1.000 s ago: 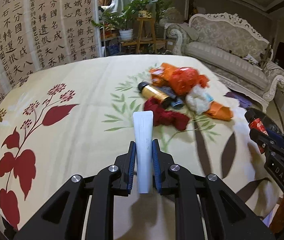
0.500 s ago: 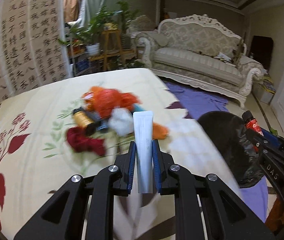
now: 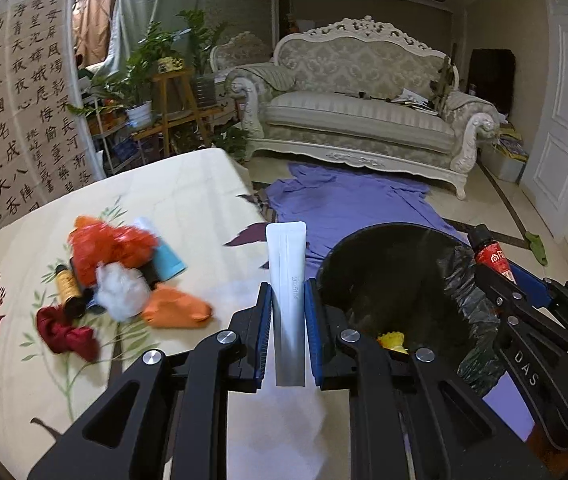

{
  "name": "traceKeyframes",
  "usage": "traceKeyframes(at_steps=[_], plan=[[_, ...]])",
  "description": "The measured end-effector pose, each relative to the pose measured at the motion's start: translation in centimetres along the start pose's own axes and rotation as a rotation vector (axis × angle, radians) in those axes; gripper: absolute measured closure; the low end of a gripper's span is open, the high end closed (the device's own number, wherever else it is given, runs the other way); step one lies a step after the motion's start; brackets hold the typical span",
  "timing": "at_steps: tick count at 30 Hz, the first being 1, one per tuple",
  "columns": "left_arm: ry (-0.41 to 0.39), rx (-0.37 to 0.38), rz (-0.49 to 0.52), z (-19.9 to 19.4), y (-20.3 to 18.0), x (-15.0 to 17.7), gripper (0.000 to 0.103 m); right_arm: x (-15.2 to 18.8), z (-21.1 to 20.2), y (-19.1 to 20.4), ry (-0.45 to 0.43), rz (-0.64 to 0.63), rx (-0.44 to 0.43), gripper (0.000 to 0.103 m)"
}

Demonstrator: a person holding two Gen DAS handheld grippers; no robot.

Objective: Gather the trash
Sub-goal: 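Move both held items over the bin and open both tools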

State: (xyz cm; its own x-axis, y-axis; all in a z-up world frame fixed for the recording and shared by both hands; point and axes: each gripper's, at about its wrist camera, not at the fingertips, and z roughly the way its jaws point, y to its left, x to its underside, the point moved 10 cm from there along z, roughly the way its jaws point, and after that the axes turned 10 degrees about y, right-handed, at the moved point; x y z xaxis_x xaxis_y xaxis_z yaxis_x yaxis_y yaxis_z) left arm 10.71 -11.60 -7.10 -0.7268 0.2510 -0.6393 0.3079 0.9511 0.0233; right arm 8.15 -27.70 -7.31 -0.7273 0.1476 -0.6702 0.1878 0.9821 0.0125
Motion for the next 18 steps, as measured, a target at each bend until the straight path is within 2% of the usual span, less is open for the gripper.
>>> traceKeyframes(at_steps=[18], plan=[[0.033,-0.019,0.064,3.8,-3.9,-2.4,0.085,-1.6,2.7,-3.1,0.009,0.038,-0.019,0.080]])
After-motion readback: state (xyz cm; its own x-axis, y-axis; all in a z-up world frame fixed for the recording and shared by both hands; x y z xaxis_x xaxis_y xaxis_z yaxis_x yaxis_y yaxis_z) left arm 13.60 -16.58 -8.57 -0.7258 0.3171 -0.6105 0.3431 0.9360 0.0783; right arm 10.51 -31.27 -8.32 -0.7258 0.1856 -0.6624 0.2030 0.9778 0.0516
